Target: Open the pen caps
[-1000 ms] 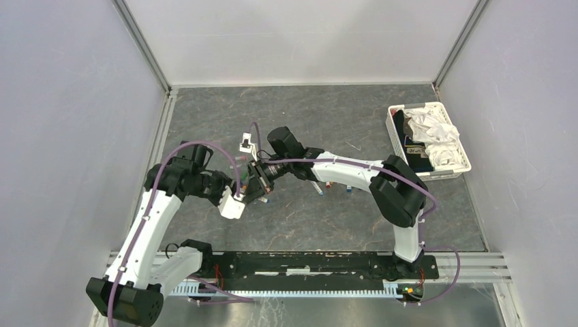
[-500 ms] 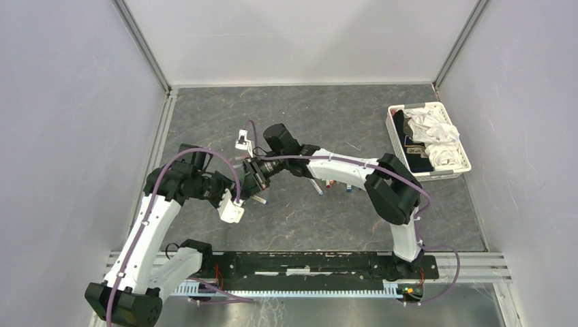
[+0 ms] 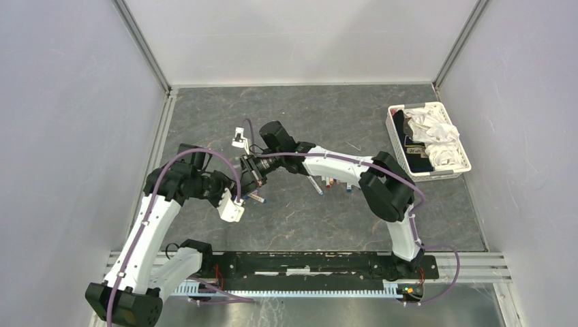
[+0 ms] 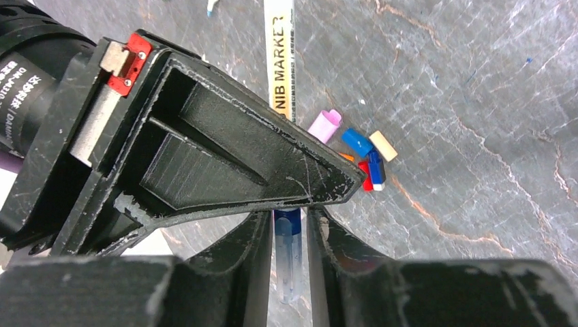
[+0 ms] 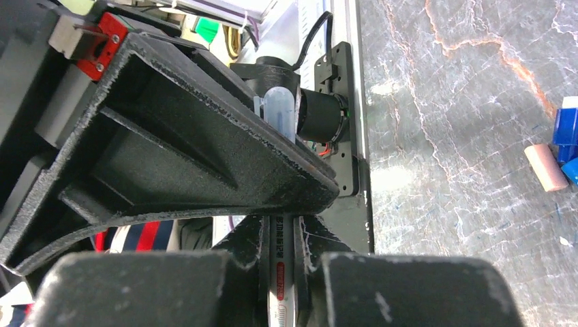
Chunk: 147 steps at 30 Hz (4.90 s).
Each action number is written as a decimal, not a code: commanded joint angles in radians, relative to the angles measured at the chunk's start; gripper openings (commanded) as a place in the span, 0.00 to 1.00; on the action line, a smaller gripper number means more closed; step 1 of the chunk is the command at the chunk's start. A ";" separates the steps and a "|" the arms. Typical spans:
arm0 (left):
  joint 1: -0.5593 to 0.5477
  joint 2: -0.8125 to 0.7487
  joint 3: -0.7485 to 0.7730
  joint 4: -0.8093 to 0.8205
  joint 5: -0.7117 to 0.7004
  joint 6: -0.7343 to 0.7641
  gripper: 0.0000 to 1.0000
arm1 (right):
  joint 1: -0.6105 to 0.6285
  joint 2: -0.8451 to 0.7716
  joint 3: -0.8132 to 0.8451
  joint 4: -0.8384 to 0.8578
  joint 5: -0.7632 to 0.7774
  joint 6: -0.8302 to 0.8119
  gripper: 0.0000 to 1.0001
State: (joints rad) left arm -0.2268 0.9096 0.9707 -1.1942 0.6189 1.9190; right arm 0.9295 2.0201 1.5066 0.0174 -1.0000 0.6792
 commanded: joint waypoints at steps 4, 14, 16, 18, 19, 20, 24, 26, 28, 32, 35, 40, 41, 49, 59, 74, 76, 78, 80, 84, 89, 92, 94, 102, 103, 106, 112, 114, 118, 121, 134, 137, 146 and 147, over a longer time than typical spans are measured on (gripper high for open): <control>-0.028 -0.001 -0.026 0.029 0.005 0.006 0.27 | 0.010 0.064 0.139 0.033 0.006 0.051 0.00; -0.029 0.026 -0.011 0.035 -0.001 0.015 0.02 | 0.008 0.098 0.175 -0.014 0.037 0.000 0.00; -0.029 0.030 -0.010 0.048 0.001 0.015 0.02 | 0.005 0.119 0.198 -0.051 0.060 -0.009 0.00; -0.029 0.042 -0.009 0.060 0.000 0.021 0.02 | 0.000 0.159 0.258 -0.102 0.084 -0.043 0.00; -0.029 0.050 -0.009 0.070 -0.003 0.023 0.02 | -0.004 0.183 0.308 -0.156 0.099 -0.073 0.00; -0.029 0.058 -0.009 0.078 -0.007 0.025 0.02 | -0.009 0.213 0.345 -0.195 0.112 -0.095 0.00; -0.029 0.092 -0.011 0.107 -0.024 0.058 0.02 | -0.023 0.283 0.433 -0.250 0.130 -0.129 0.00; -0.029 0.103 -0.015 0.126 -0.035 0.066 0.02 | -0.028 0.297 0.435 -0.213 0.118 -0.116 0.00; -0.029 0.110 -0.007 0.132 -0.061 0.057 0.02 | -0.038 0.283 0.387 -0.243 0.093 -0.187 0.00; 0.114 0.061 0.024 0.100 -0.259 -0.037 0.02 | -0.021 -0.142 -0.384 -0.262 0.171 -0.433 0.00; 0.540 0.072 -0.046 0.035 -0.217 0.374 0.02 | -0.044 -0.565 -0.989 0.167 0.203 -0.166 0.00; 0.163 0.054 -0.039 0.171 -0.169 0.245 0.02 | -0.101 -0.509 -0.673 -0.246 0.172 -0.379 0.00; 0.072 0.042 -0.043 0.198 -0.230 0.131 0.02 | -0.107 -0.495 -0.634 -0.263 0.166 -0.387 0.00; -0.006 0.075 -0.012 0.146 -0.213 0.010 0.02 | -0.172 -0.386 -0.468 -0.328 0.211 -0.441 0.00; -0.110 0.424 0.139 0.166 -0.226 -0.421 0.02 | -0.226 -0.339 -0.472 -0.203 0.846 -0.351 0.00; -0.215 0.695 0.147 0.483 -0.229 -0.830 0.05 | -0.261 -0.213 -0.394 -0.156 1.069 -0.451 0.00; -0.215 0.713 0.138 0.493 -0.227 -0.843 0.08 | -0.265 -0.193 -0.389 -0.135 1.072 -0.450 0.00; -0.215 0.729 0.132 0.504 -0.223 -0.857 0.13 | -0.265 -0.169 -0.381 -0.121 1.075 -0.445 0.00; -0.215 0.733 0.118 0.532 -0.224 -0.875 0.18 | -0.264 -0.156 -0.383 -0.107 1.077 -0.441 0.00; -0.215 0.746 0.094 0.563 -0.218 -0.887 0.23 | -0.264 -0.153 -0.400 -0.089 1.087 -0.435 0.00; -0.215 0.774 0.101 0.567 -0.234 -0.934 0.28 | -0.264 -0.189 -0.458 -0.044 1.109 -0.424 0.13; -0.215 0.781 0.095 0.574 -0.236 -0.950 0.34 | -0.264 -0.202 -0.477 -0.031 1.102 -0.413 0.17; -0.214 0.787 0.099 0.579 -0.240 -0.966 0.35 | -0.265 -0.207 -0.484 -0.026 1.095 -0.407 0.19; -0.201 0.772 0.121 0.576 -0.217 -1.006 0.36 | -0.264 -0.234 -0.491 -0.024 1.092 -0.401 0.22; -0.198 0.770 0.131 0.564 -0.211 -1.014 0.36 | -0.264 -0.236 -0.492 -0.024 1.094 -0.402 0.22; -0.177 0.742 0.170 0.537 -0.184 -1.047 0.37 | -0.265 -0.247 -0.505 -0.025 1.103 -0.406 0.25; -0.120 0.665 0.322 0.450 -0.156 -1.179 0.76 | -0.265 -0.273 -0.519 -0.024 1.101 -0.391 0.35; -0.097 0.647 0.385 0.408 -0.184 -1.221 0.86 | -0.263 -0.294 -0.516 -0.025 1.101 -0.385 0.40; -0.023 0.622 0.499 0.359 -0.244 -1.310 1.00 | -0.255 -0.377 -0.522 -0.033 1.109 -0.382 0.65; 0.082 0.595 0.554 0.380 -0.237 -1.409 1.00 | -0.242 -0.464 -0.524 -0.085 1.159 -0.408 0.97; 0.304 0.343 -0.021 1.000 -0.255 -1.721 1.00 | -0.323 -1.062 -1.171 0.499 1.926 -0.888 0.98; 0.304 0.294 -0.218 1.213 -0.232 -1.740 1.00 | -0.401 -1.032 -1.227 0.513 1.964 -0.891 0.98; 0.304 0.319 -0.532 1.693 -0.282 -1.759 1.00 | -0.593 -0.953 -1.456 0.906 1.821 -0.891 0.98; 0.303 0.328 -0.560 1.753 -0.287 -1.763 1.00 | -0.601 -0.928 -1.468 0.945 1.817 -0.901 0.98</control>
State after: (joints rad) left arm 0.0769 1.2228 0.4763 0.1989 0.3454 0.2058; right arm 0.3634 1.0313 0.0872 0.6743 0.8482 -0.1757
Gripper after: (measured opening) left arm 0.996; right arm 0.982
